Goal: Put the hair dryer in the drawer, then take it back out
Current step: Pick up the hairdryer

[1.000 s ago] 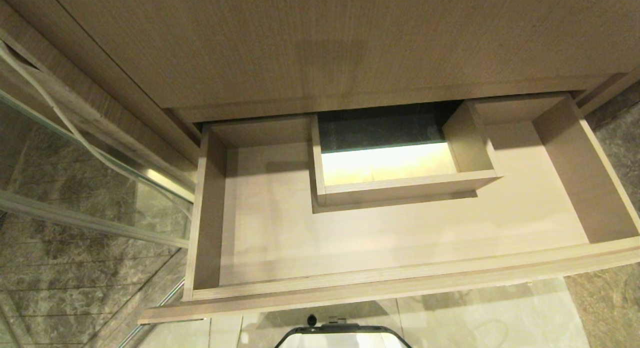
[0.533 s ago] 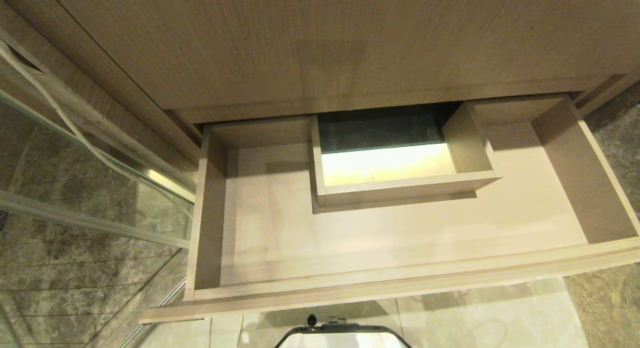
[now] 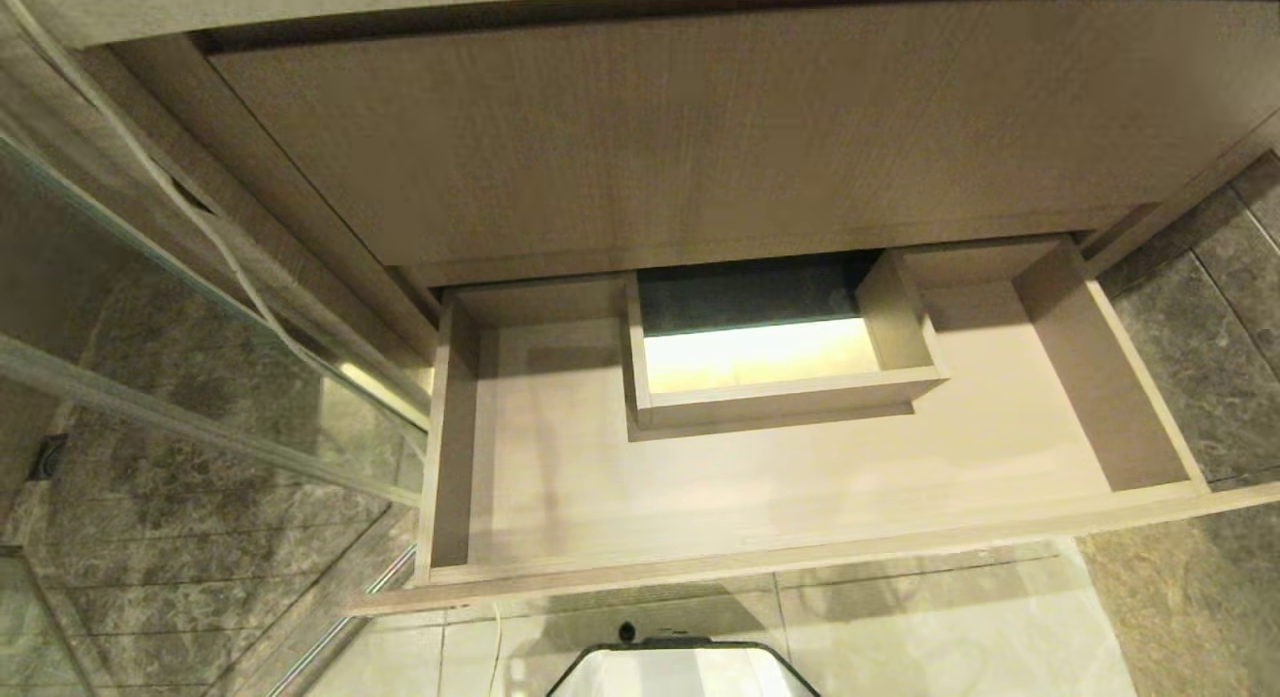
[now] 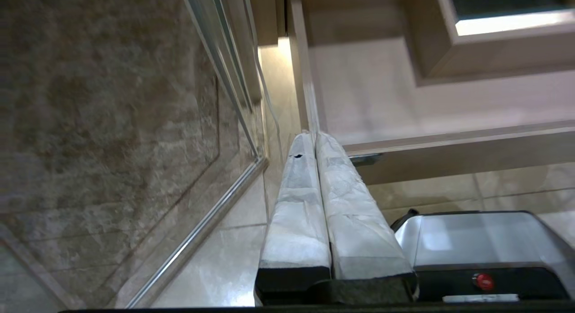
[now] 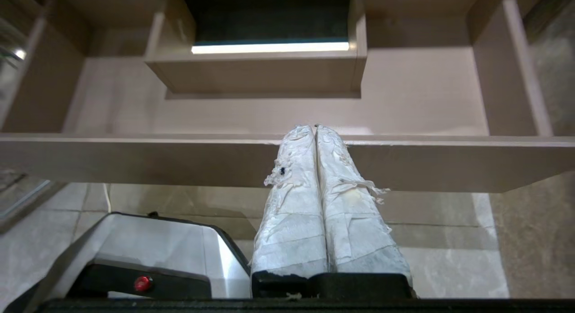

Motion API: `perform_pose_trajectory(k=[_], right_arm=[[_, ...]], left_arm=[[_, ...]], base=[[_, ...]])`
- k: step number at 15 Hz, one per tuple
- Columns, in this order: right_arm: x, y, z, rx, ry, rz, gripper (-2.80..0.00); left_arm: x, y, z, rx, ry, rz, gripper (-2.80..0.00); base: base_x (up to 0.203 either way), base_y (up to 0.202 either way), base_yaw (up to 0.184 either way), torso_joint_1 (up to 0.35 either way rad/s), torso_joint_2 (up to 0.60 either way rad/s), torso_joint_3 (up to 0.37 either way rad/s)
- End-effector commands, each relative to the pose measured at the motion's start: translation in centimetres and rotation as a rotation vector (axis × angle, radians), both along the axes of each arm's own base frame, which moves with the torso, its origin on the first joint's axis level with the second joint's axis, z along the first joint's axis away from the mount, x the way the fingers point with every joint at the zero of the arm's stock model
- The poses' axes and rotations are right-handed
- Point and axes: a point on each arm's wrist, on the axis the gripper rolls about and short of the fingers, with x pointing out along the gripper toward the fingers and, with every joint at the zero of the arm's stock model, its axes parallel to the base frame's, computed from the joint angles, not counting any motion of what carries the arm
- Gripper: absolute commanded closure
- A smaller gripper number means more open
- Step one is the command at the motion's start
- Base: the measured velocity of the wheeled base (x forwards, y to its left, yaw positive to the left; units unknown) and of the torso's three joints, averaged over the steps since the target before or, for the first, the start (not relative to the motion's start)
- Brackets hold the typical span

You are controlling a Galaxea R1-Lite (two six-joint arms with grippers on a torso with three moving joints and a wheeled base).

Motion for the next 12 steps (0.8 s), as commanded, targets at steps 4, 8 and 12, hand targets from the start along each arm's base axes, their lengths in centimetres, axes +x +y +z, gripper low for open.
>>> perform_pose_trajectory(k=[4,8,12], right_arm=[[0.03,0.00,-1.19,0.001,0.001,0.001,0.00],[0.03,0.00,-1.19,0.001,0.001,0.001,0.00],[0.03,0.01,-1.16,0.002,-0.002,0.003,0.00]], left_arm=[[0.00,0.00,-0.01,-0.002,0.001,0.000,0.00],[0.00,0.00,-0.01,-0.002,0.001,0.000,0.00],[0.01,0.00,-0.03,0.000,0.001,0.000,0.00]], base=[[0.000,0.000,0.000,0.382,-0.50,-0.225],[0.000,0.000,0.000,0.339,-0.52,-0.241],[0.000,0.000,0.000,0.300,-0.55,-0.258]])
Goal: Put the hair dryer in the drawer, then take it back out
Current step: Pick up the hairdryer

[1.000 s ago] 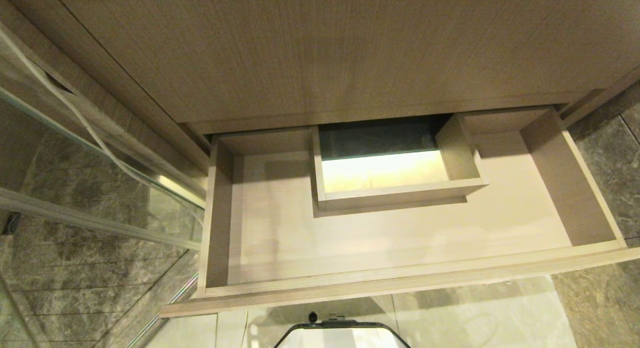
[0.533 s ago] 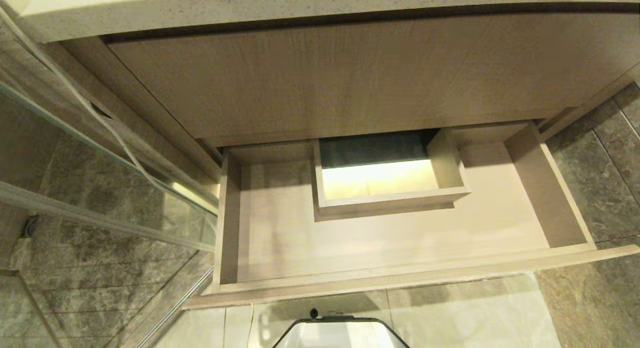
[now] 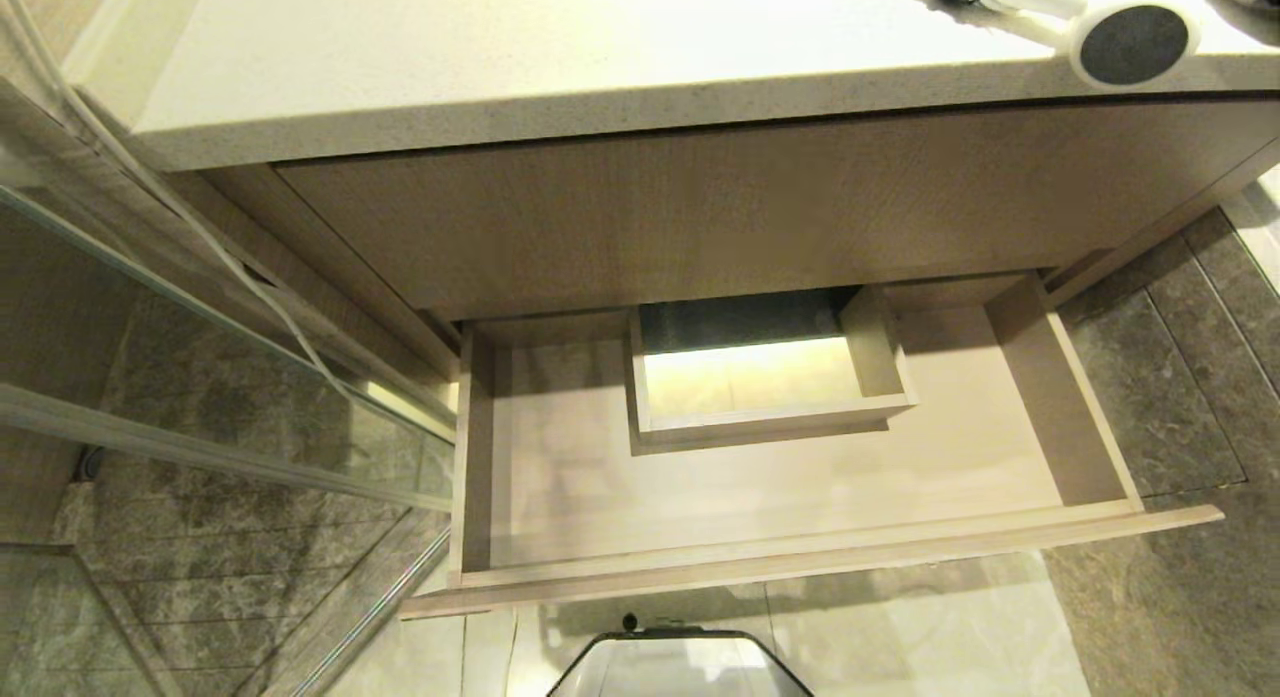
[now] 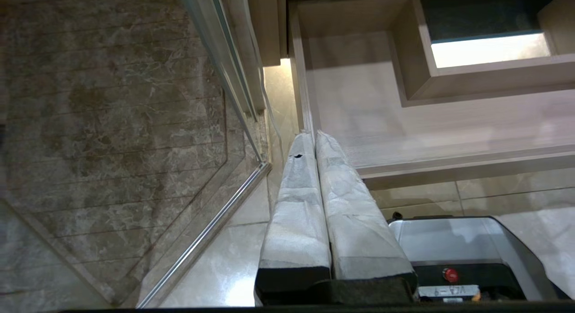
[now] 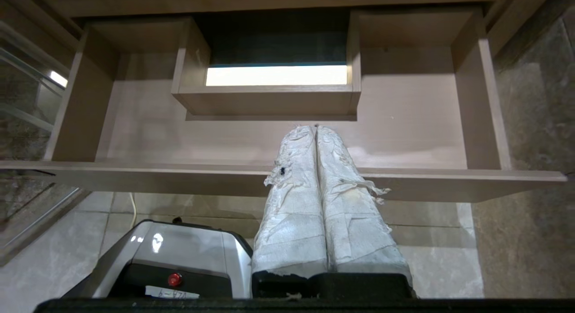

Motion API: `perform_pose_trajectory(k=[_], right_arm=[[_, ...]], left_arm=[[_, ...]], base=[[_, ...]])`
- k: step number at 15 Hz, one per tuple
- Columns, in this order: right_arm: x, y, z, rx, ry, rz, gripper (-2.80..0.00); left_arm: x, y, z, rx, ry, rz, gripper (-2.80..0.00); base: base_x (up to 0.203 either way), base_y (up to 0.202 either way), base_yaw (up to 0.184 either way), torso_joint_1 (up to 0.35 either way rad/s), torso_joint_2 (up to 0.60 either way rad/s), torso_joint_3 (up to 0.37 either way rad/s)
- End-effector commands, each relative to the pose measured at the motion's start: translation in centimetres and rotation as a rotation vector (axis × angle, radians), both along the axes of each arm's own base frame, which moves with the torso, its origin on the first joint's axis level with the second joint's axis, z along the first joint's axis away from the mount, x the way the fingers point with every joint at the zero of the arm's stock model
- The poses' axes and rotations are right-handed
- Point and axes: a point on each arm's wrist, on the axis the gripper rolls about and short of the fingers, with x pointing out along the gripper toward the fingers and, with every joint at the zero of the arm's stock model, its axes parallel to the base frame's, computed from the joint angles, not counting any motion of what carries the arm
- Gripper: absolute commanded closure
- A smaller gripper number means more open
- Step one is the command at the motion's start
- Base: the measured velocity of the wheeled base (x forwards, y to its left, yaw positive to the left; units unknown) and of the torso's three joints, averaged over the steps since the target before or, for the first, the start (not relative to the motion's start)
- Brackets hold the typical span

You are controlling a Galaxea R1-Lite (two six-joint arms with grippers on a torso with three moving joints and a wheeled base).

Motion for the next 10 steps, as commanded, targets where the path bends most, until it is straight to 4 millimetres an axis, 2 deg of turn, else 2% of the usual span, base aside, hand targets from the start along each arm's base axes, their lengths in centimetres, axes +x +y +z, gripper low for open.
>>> perform_pose_trajectory(k=[1,6,10], right_arm=[[0.03,0.01,-1.16,-0.002,-0.002,0.000,0.00],[0.03,0.01,-1.20,-0.004,0.001,0.000,0.00],[0.03,0.01,-1.20,-0.003,0.001,0.000,0.00]], left_arm=[[0.00,0.00,0.00,-0.001,0.000,0.000,0.00],[0.00,0.00,0.00,-0.001,0.000,0.000,0.00],[0.00,0.00,0.00,-0.001,0.000,0.000,0.00]], base=[[0.000,0.000,0.000,0.302,-0.58,-0.279],[0.000,0.000,0.000,0.309,-0.59,-0.286],[0.000,0.000,0.000,0.212,-0.40,-0.190]])
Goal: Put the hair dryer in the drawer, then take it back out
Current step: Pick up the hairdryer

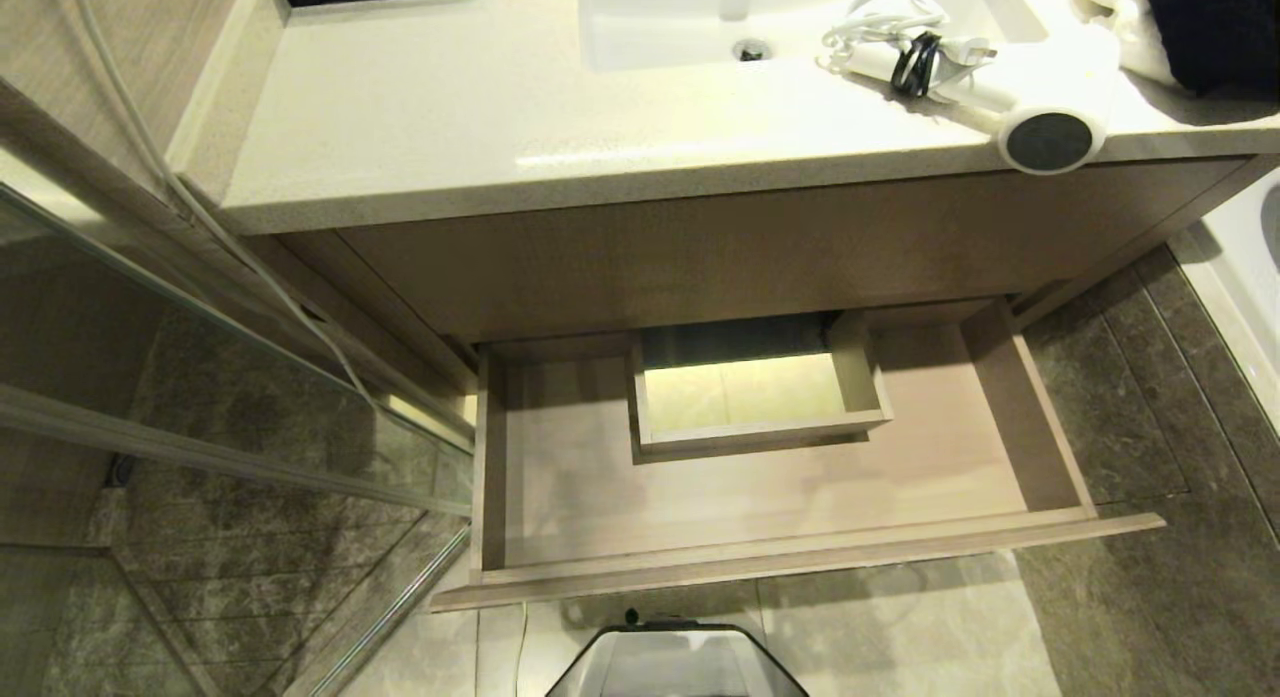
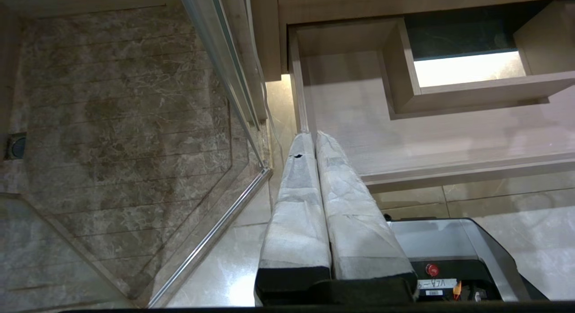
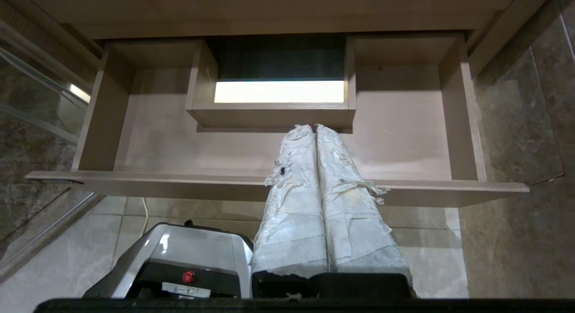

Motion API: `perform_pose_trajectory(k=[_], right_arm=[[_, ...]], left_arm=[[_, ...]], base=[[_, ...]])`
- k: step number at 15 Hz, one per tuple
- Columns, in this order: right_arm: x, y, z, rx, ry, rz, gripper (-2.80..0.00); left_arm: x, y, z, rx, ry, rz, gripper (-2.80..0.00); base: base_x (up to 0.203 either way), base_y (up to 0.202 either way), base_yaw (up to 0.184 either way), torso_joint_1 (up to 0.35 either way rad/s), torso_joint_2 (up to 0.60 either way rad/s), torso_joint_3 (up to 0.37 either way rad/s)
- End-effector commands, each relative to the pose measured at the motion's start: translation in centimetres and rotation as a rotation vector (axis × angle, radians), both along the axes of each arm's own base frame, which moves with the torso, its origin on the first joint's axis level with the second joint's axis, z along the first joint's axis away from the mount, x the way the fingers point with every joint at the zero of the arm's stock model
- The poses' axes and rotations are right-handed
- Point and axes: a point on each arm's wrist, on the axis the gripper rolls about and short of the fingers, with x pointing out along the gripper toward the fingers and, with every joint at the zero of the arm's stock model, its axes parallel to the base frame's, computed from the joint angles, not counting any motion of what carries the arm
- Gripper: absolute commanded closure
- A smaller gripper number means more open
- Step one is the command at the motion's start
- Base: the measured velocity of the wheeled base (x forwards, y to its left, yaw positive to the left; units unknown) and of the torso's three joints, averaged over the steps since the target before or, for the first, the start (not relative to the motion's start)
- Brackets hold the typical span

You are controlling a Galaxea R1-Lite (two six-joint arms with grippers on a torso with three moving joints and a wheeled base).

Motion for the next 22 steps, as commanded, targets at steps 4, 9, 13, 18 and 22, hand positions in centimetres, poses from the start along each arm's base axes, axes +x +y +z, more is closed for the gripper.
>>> perform_pose_trajectory(k=[4,9,13,18,22], right_arm=[[0.03,0.00,-1.19,-0.002,0.000,-0.001,0.00],[0.03,0.00,-1.18,0.004,0.000,0.002,0.00],[0.03,0.00,-1.18,0.005,0.000,0.002,0.00],[0.03,0.01,-1.16,-0.014,-0.005,0.003,0.00],[0.03,0.01,-1.18,-0.048,-0.008,0.001,0.00]], left_arm=[[0.00,0.00,0.00,0.000,0.000,0.000,0.00],[0.00,0.00,0.00,0.000,0.000,0.000,0.00],[0.00,0.00,-0.01,0.000,0.001,0.000,0.00],[0.00,0.00,0.00,0.000,0.000,0.000,0.00],[0.00,0.00,0.00,-0.002,0.000,0.000,0.00]], base=[[0.000,0.000,0.000,0.150,-0.30,-0.139],[0.000,0.000,0.000,0.000,0.00,0.000],[0.000,0.000,0.000,0.000,0.00,0.000],[0.000,0.000,0.000,0.000,0.00,0.000],[0.000,0.000,0.000,0.074,0.00,0.085]])
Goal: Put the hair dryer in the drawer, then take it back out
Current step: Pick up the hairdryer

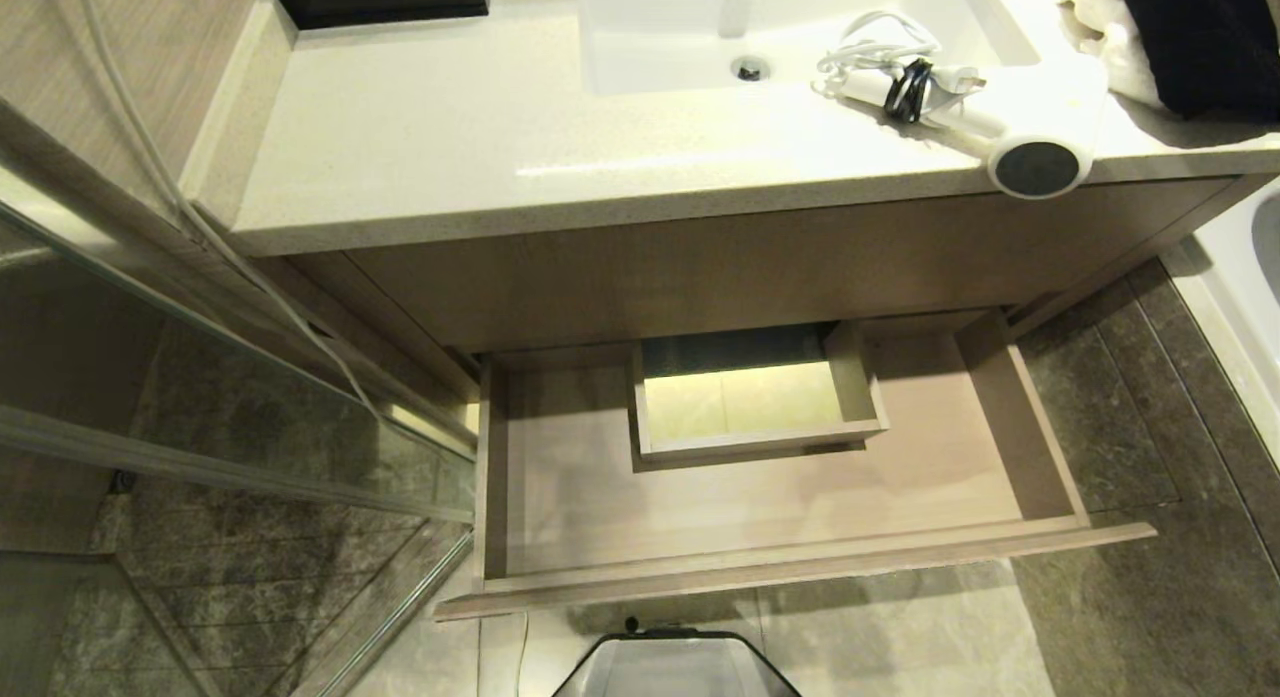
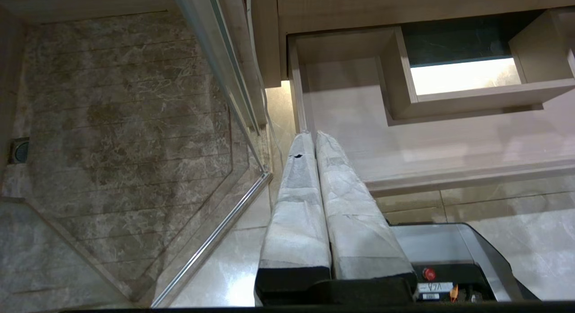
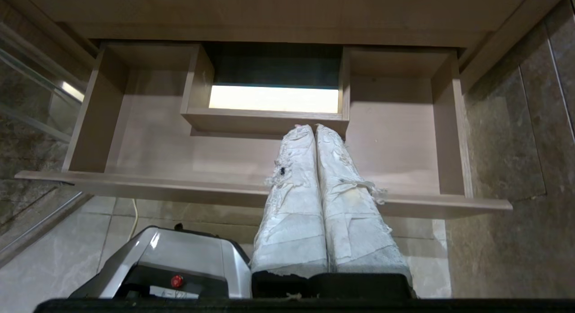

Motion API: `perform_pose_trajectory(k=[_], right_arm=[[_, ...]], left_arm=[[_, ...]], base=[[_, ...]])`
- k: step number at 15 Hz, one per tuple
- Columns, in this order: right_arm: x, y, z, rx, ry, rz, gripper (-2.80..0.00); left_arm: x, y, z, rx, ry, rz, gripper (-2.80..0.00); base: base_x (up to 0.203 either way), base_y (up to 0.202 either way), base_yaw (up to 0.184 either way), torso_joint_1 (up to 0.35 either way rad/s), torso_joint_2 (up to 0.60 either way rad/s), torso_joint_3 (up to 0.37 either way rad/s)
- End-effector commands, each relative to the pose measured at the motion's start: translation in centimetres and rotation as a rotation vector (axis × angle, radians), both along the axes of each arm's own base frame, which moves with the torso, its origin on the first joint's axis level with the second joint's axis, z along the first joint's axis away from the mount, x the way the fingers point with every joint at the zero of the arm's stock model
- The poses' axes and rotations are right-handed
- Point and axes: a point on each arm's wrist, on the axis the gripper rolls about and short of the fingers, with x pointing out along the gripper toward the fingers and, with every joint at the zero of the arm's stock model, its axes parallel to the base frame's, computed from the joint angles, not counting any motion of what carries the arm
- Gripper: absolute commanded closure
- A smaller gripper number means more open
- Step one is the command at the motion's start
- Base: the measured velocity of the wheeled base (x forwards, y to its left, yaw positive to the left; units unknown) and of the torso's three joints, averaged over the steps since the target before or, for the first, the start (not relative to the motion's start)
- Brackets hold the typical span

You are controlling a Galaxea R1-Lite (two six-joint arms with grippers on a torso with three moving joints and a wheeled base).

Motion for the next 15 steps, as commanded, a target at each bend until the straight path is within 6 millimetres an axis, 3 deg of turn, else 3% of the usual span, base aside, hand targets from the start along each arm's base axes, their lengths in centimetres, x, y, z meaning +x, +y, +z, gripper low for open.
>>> perform_pose_trajectory(k=[1,15], right_arm=[[0.03,0.01,-1.19,-0.004,0.000,0.003,0.00],[0.03,0.00,-1.20,-0.004,0.001,0.001,0.00]], left_arm=[[0.00,0.00,0.00,0.000,0.000,-0.001,0.00],[0.01,0.00,-0.02,0.000,0.000,0.001,0.00]], base=[[0.000,0.000,0.000,0.231,0.00,0.224],[0.000,0.000,0.000,0.300,-0.08,0.216]])
